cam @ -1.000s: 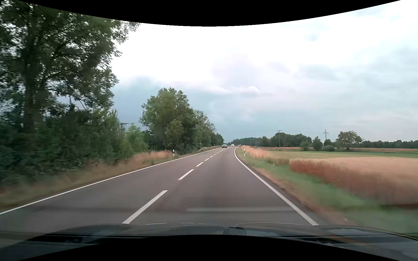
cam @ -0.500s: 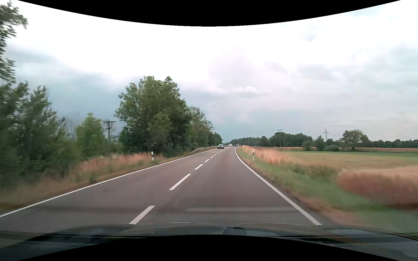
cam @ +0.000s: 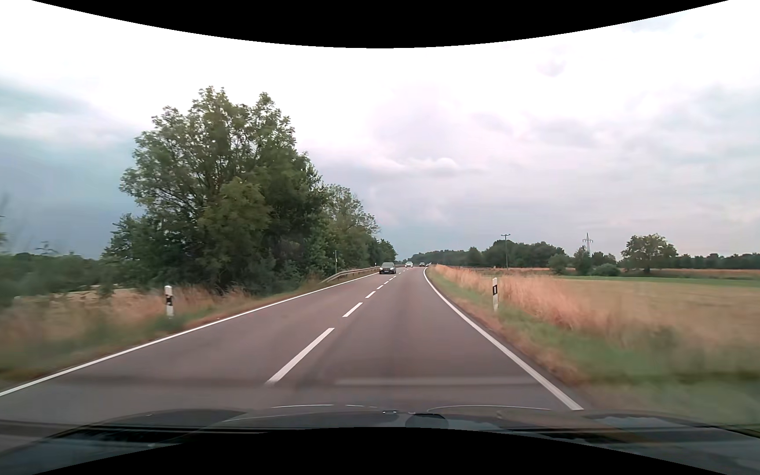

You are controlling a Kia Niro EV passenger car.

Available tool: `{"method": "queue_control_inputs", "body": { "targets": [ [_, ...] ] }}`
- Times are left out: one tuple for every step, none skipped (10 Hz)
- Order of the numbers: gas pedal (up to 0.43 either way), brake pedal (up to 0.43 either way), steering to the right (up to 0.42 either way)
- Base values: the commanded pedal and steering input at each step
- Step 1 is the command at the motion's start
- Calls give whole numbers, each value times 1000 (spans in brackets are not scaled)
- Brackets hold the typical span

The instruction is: Follow the waypoints while adhering to traffic rules and regulations

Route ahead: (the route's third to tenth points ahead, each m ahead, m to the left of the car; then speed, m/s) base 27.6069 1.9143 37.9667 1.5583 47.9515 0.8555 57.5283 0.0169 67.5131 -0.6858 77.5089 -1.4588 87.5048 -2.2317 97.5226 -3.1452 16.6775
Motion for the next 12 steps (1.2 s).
{"method": "queue_control_inputs", "body": {
  "targets": [
    [220, 0, 10],
    [220, 0, 10],
    [220, 0, 10],
    [220, 0, 10],
    [220, 0, 11],
    [220, 0, 10],
    [220, 0, 10],
    [220, 0, 10],
    [220, 0, 10],
    [220, 0, 9],
    [220, 0, 7],
    [209, 0, 7]
  ]
}}
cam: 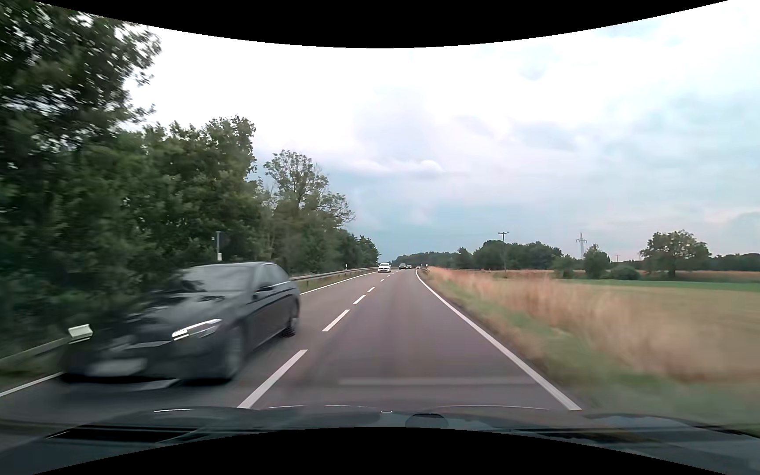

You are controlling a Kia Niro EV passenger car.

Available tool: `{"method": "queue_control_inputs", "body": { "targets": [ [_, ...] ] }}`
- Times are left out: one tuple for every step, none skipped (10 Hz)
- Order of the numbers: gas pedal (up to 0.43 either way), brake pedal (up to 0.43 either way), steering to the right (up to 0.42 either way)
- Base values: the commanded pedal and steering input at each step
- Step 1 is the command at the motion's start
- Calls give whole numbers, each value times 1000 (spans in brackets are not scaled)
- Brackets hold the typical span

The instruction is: Follow the waypoints while adhering to traffic rules and regulations

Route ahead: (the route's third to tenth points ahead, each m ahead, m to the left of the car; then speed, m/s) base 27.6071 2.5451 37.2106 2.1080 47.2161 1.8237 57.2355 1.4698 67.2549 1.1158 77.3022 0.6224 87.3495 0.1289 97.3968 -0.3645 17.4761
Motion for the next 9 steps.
{"method": "queue_control_inputs", "body": {
  "targets": [
    [209, 0, 7],
    [209, 0, 7],
    [209, 0, 6],
    [209, 0, 6],
    [209, 0, 6],
    [209, 0, 6],
    [209, 0, 4],
    [209, 0, 4],
    [209, 0, 4]
  ]
}}
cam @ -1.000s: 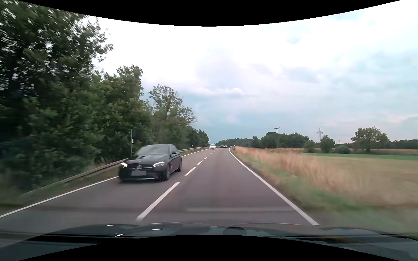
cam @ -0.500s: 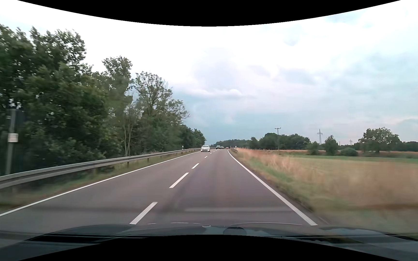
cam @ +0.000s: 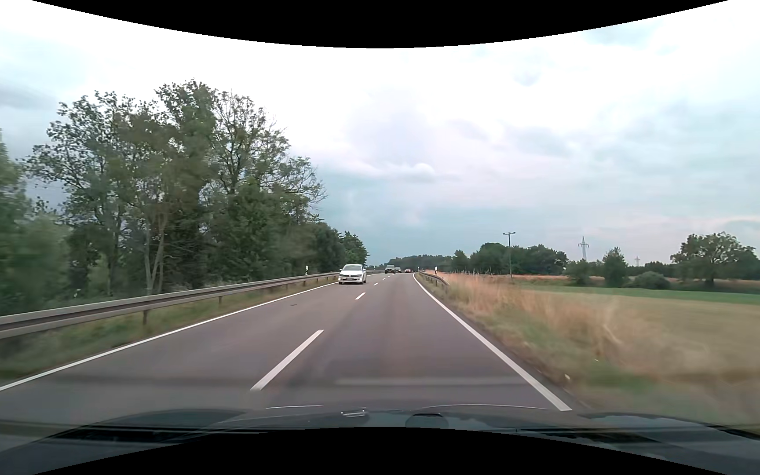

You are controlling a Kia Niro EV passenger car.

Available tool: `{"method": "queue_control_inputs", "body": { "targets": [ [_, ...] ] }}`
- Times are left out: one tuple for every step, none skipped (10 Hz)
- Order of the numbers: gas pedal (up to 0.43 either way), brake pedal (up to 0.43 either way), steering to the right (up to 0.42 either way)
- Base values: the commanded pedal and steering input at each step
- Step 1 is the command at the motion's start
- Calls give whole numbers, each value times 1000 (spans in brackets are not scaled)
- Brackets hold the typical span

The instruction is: Follow the waypoints while adhering to traffic rules and regulations

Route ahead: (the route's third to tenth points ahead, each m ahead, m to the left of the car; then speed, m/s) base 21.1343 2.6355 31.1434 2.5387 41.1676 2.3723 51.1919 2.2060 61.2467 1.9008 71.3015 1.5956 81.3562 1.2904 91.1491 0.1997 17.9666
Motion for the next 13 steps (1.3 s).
{"method": "queue_control_inputs", "body": {
  "targets": [
    [209, 0, 4],
    [209, 0, 4],
    [209, 0, 4],
    [197, 0, 4],
    [197, 0, 4],
    [169, 0, 3],
    [157, 0, 4],
    [150, 0, 3],
    [150, 0, 3],
    [150, 0, 3],
    [150, 0, 3],
    [150, 0, 3],
    [150, 0, 2]
  ]
}}
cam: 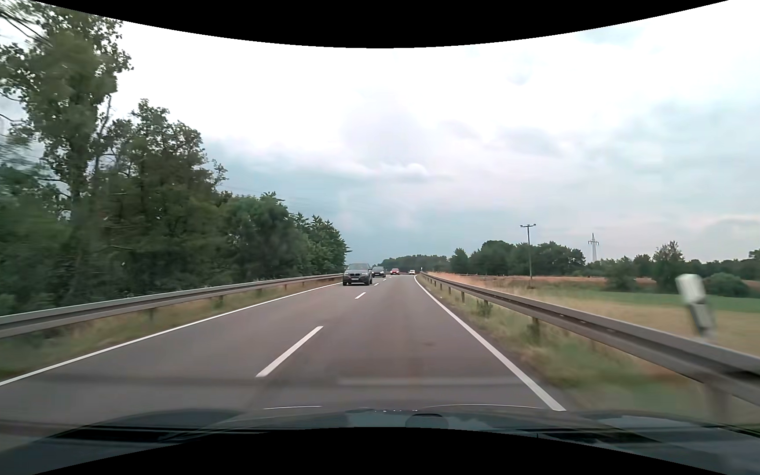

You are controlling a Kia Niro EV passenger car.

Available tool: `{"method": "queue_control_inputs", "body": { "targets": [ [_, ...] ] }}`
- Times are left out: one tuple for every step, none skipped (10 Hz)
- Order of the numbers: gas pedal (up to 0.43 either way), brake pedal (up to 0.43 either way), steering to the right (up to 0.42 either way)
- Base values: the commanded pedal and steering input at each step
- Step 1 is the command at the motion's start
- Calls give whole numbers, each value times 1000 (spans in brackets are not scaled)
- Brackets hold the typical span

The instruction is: Follow the waypoints while adhering to traffic rules and regulations

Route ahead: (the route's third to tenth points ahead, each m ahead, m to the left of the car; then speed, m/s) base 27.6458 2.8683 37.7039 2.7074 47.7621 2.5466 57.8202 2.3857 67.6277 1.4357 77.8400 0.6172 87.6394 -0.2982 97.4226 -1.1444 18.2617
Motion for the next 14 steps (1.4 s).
{"method": "queue_control_inputs", "body": {
  "targets": [
    [150, 0, 2],
    [150, 0, 2],
    [150, 0, 3],
    [150, 0, 2],
    [150, 0, 2],
    [150, 0, 2],
    [157, 0, 3],
    [157, 0, 3],
    [157, 0, 3],
    [157, 0, 3],
    [157, 0, 4],
    [169, 0, 5],
    [169, 0, 5],
    [169, 0, 5]
  ]
}}
